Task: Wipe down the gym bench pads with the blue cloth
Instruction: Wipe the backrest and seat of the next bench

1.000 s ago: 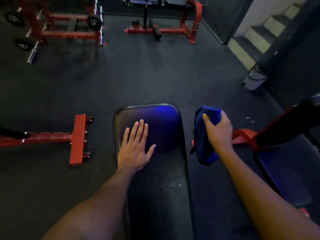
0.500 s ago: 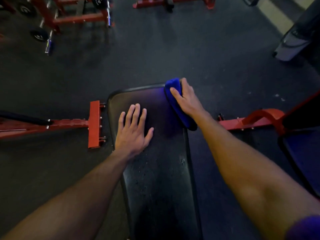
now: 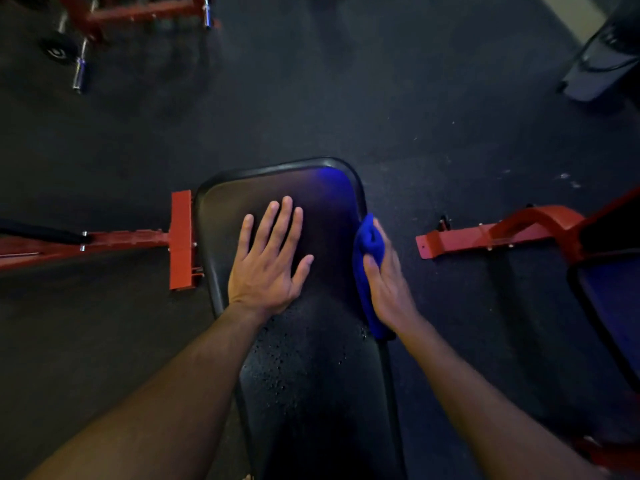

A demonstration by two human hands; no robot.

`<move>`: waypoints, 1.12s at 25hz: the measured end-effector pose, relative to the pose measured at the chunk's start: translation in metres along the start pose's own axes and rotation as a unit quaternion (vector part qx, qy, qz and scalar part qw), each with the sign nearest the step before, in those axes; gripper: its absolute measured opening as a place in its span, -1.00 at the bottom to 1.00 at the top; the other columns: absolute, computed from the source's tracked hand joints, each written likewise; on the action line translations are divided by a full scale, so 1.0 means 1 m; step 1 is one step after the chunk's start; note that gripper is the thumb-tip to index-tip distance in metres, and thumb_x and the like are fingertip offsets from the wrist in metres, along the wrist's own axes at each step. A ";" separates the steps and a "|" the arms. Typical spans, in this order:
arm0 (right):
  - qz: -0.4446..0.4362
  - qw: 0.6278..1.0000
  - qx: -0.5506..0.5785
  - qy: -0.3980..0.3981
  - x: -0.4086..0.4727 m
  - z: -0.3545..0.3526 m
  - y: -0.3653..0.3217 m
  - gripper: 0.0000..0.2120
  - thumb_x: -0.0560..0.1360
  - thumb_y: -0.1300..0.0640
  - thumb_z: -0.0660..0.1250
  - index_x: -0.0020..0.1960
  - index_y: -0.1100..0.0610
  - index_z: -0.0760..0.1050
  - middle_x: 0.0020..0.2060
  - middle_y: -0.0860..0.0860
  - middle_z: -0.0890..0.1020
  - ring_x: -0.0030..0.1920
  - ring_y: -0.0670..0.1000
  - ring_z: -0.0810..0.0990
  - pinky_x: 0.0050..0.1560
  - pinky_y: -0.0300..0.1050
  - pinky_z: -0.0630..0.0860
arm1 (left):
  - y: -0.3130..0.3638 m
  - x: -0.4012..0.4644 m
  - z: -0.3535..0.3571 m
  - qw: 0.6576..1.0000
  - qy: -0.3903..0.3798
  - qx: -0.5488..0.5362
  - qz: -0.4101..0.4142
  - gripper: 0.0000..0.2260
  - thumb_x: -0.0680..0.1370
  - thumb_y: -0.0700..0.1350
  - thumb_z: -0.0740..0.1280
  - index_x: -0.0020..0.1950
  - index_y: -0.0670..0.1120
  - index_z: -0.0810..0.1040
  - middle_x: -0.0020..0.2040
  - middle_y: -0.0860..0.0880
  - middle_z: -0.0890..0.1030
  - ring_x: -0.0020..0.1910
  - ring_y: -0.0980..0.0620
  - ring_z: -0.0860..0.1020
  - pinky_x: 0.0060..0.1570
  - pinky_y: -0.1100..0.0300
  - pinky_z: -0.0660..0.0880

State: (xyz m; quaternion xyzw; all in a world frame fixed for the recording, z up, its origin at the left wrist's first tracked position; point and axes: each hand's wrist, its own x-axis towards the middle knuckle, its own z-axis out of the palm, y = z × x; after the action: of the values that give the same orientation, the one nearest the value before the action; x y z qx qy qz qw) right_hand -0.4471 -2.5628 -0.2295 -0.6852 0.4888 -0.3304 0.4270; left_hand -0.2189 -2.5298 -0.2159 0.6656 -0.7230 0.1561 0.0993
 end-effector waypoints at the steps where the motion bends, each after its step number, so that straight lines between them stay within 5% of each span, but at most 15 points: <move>1: 0.005 1.000 -0.006 -0.006 -0.014 0.002 0.006 -0.54 0.67 -0.03 0.05 0.54 -0.16 0.05 0.48 -0.47 0.10 0.52 -0.29 0.11 0.54 -0.09 0.03 | 0.000 -0.002 0.001 1.000 0.003 -0.002 -0.001 -0.34 0.66 0.18 0.10 0.68 -0.11 0.09 0.68 -0.10 0.07 0.66 -0.08 0.05 0.60 -0.19 0.03; 6: -0.019 0.999 -0.017 0.043 0.066 -0.005 -0.020 -0.56 0.67 -0.02 0.07 0.53 0.02 0.23 0.46 -0.15 0.35 0.44 -0.17 0.28 0.48 -0.18 0.16 | 0.001 -0.001 0.001 1.000 0.006 -0.002 0.001 -0.34 0.65 0.19 0.09 0.67 -0.12 0.10 0.68 -0.10 0.07 0.66 -0.09 0.06 0.59 -0.19 0.03; 10: -0.036 0.999 -0.030 0.021 0.142 -0.011 -0.045 -0.60 0.67 -0.03 0.06 0.48 0.00 0.32 0.41 -0.03 0.46 0.38 0.02 0.41 0.44 0.00 0.28 | 0.000 -0.001 0.000 1.000 0.011 0.000 0.001 -0.34 0.66 0.19 0.09 0.67 -0.12 0.12 0.68 -0.10 0.08 0.66 -0.09 0.07 0.60 -0.18 0.03; 17: -0.003 0.999 -0.011 0.048 0.038 -0.001 -0.015 -0.58 0.69 -0.02 0.07 0.54 -0.12 0.17 0.43 -0.44 0.22 0.38 -0.43 0.18 0.47 -0.19 0.10 | 0.002 -0.001 0.000 1.000 0.016 0.005 -0.001 -0.33 0.64 0.20 0.10 0.67 -0.12 0.12 0.68 -0.10 0.09 0.65 -0.08 0.08 0.59 -0.18 0.05; 21: 0.017 1.000 -0.010 0.022 -0.020 0.006 0.011 -0.57 0.64 -0.13 0.03 0.50 -0.23 0.12 0.41 -0.50 0.19 0.39 -0.44 0.17 0.38 -0.48 -0.03 | 0.002 -0.002 0.002 1.000 0.022 0.008 -0.001 -0.33 0.65 0.20 0.10 0.67 -0.11 0.12 0.68 -0.10 0.09 0.65 -0.08 0.08 0.59 -0.18 0.06; 28: -0.043 0.998 -0.007 0.054 0.117 -0.010 -0.035 -0.61 0.67 0.01 0.09 0.47 0.06 0.32 0.40 -0.05 0.45 0.40 -0.04 0.38 0.44 -0.13 0.25 | 0.002 -0.001 0.003 0.999 0.031 0.008 0.001 -0.33 0.63 0.20 0.11 0.66 -0.12 0.15 0.67 -0.11 0.11 0.65 -0.08 0.10 0.58 -0.19 0.08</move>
State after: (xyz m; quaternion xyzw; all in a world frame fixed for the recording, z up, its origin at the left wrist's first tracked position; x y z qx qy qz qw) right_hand -0.4070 -2.6714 -0.1896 -0.6899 0.4835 -0.3813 0.3807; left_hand -0.2203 -2.5295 -0.2189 0.6601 -0.7193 0.1823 0.1164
